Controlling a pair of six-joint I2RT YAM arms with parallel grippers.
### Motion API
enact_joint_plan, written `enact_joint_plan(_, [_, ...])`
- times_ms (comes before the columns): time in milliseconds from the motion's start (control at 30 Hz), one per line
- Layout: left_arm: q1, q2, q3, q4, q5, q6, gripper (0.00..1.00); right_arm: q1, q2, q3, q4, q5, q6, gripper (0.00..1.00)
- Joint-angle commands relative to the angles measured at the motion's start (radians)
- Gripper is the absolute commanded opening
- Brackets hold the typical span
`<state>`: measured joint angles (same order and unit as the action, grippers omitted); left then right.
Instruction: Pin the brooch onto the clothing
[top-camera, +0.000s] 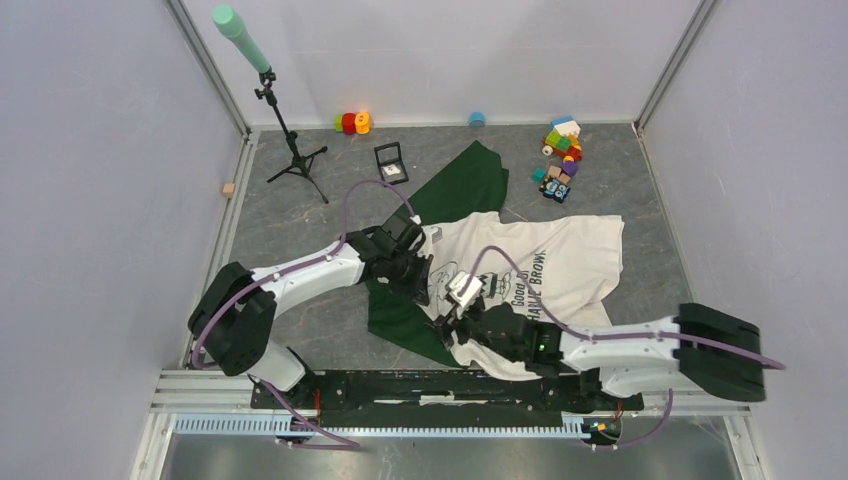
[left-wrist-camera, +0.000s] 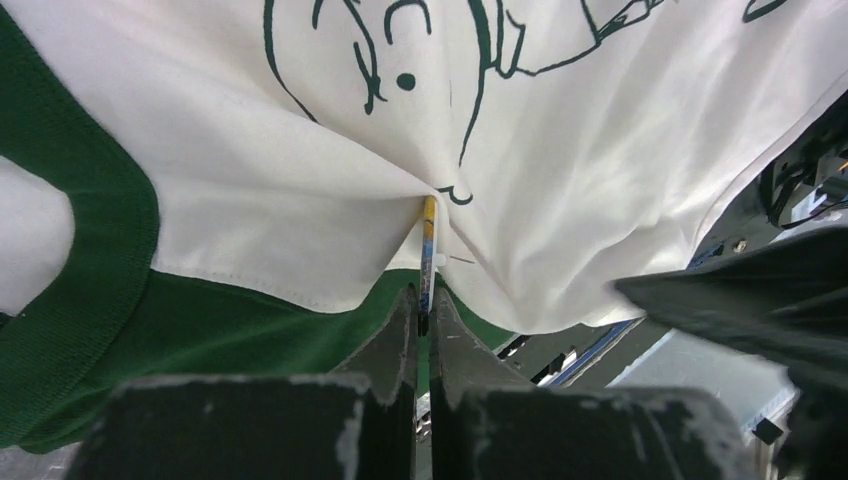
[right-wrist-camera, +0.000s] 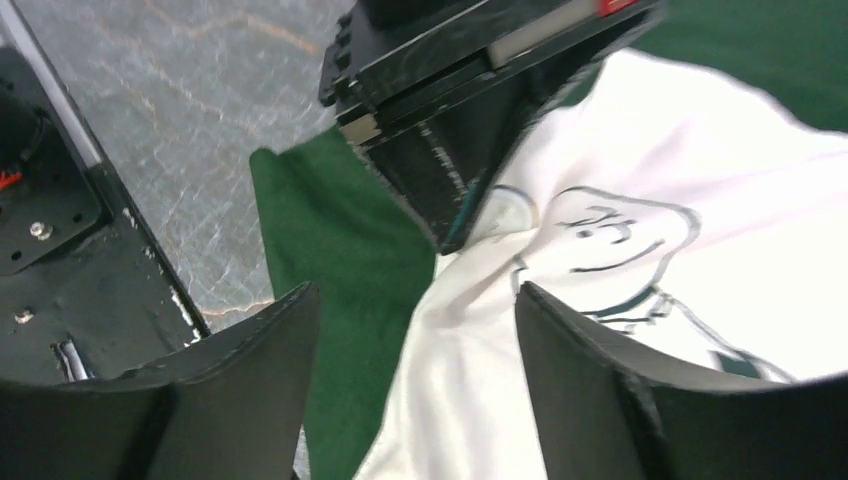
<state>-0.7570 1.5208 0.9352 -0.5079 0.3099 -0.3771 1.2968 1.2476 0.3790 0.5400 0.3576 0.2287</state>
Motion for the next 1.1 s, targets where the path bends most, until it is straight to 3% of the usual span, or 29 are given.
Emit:
enact_joint_plan(0, [0.014,-0.046,0.001,0.045,0.05,-0.027,0.02,0.001,-0.21,-0.059,-0.114,0.126,-0.033,0.82])
enact_joint_plan(100, [0.019,-0.042,0.001,0.045,0.066,-0.021,0.02,-0.02,-0.322,-0.085,-0.17,0.133,-0.063,0.93])
enact_joint_plan(200, [0.019,-0.037,0.002,0.045,0.081,-0.014,0.02,-0.087,-0.381,-0.107,-0.184,0.027,-0.096,0.97])
enact_joint_plan(433, [0.021,-0.051,0.001,0.052,0.114,0.013,0.02,-0.337,-0.451,-0.199,-0.08,-0.384,-0.112,0.98])
enact_joint_plan(667, [0.021,-0.135,-0.014,0.086,0.202,0.065,0.02,-0.441,-0.478,-0.198,0.0,-0.665,-0.112,0.97])
enact_joint_plan(1067, [0.021,-0.256,0.014,0.087,0.472,0.225,0.02,-0.593,-0.47,-0.024,-0.038,-1.037,-0.092,0.93])
